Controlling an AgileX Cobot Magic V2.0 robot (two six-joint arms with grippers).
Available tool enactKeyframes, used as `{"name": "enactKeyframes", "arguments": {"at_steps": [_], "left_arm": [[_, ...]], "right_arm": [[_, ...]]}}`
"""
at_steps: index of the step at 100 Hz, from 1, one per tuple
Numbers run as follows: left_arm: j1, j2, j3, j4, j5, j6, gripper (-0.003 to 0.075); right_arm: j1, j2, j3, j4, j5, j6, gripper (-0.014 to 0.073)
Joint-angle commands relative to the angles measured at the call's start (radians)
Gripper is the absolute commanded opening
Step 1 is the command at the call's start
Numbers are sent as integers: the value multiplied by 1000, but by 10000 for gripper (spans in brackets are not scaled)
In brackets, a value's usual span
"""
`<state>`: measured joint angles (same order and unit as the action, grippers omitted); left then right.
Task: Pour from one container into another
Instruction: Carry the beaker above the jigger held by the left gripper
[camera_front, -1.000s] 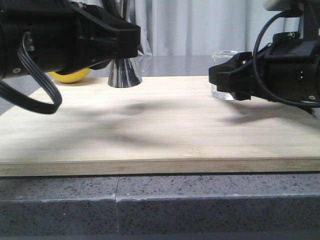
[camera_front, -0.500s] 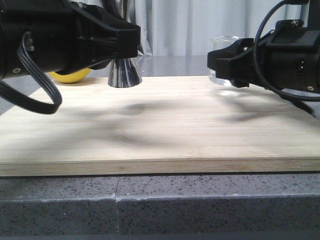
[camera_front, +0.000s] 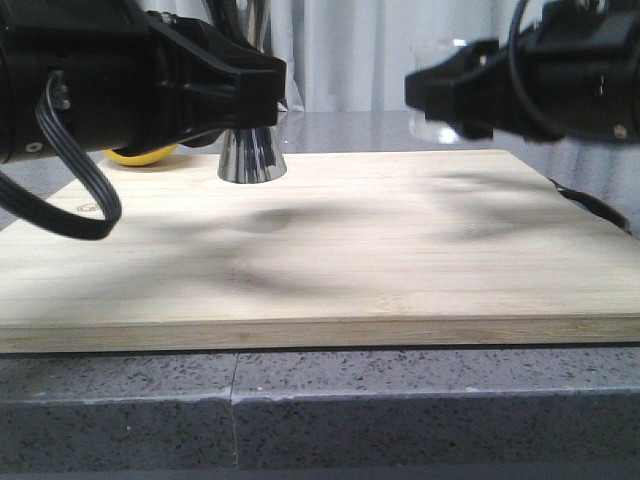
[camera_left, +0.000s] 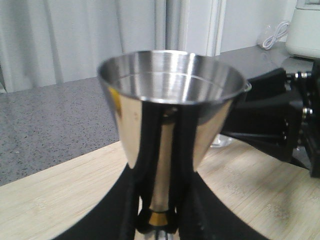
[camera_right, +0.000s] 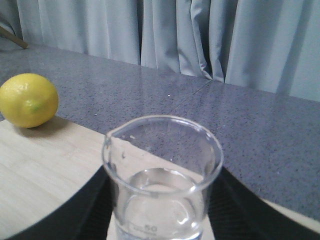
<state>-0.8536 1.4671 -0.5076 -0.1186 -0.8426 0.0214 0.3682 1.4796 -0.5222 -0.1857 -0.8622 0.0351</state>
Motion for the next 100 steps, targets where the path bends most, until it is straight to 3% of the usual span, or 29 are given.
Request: {"name": "enactKeyframes", "arguments": {"at_steps": [1, 19, 64, 100], "left_arm": [[-5, -38, -30, 7, -81, -8, -19], [-5, -38, -30, 7, -73, -8, -19], [-5, -38, -30, 7, -47, -8, -19], [-5, -38, -30, 7, -47, -8, -19]], "right_arm": [[3, -77, -79, -17, 49, -9, 246], [4, -148, -201, -148, 306, -9, 246], [99, -186, -323, -226, 393, -9, 246], [152, -186, -368, -378, 384, -9, 246]]}}
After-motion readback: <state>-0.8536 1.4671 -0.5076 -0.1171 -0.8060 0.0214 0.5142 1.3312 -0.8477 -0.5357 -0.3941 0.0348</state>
